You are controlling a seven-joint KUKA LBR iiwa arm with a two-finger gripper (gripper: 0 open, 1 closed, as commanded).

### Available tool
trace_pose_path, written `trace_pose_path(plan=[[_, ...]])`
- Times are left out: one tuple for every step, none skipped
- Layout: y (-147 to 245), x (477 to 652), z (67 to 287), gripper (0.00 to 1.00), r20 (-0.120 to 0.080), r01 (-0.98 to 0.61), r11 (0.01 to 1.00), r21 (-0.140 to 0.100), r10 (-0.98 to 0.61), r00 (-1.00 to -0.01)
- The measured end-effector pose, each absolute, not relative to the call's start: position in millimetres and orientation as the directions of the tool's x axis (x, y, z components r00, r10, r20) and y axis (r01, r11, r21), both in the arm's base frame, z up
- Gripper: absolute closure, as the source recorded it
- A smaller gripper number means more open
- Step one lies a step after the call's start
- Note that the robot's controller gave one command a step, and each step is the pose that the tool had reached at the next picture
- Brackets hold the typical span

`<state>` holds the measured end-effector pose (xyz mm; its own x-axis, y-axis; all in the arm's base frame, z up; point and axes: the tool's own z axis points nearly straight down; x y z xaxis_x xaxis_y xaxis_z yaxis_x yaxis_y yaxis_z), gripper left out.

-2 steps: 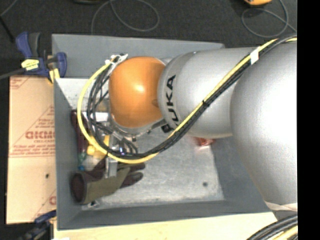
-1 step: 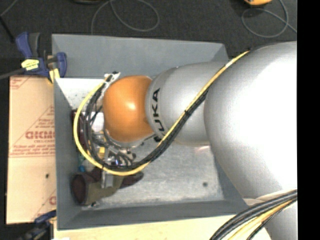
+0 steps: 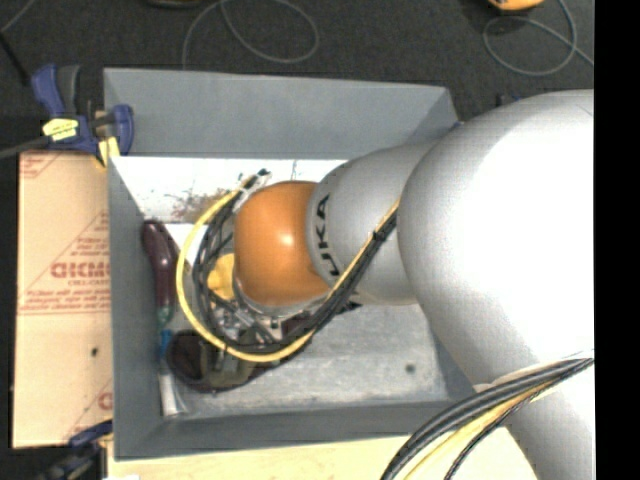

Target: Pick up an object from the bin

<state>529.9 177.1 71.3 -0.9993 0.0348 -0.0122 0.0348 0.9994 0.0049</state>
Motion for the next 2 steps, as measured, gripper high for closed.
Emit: trace_pose_path(plan=[[177.1,529.9,71.3,1.0,-0.012,0.036,0.999,0.005,0.037,-0.999],[182.3,534.4,71.1,1.0,-0.013,0.038,0.999,0.005,0.038,-0.999]])
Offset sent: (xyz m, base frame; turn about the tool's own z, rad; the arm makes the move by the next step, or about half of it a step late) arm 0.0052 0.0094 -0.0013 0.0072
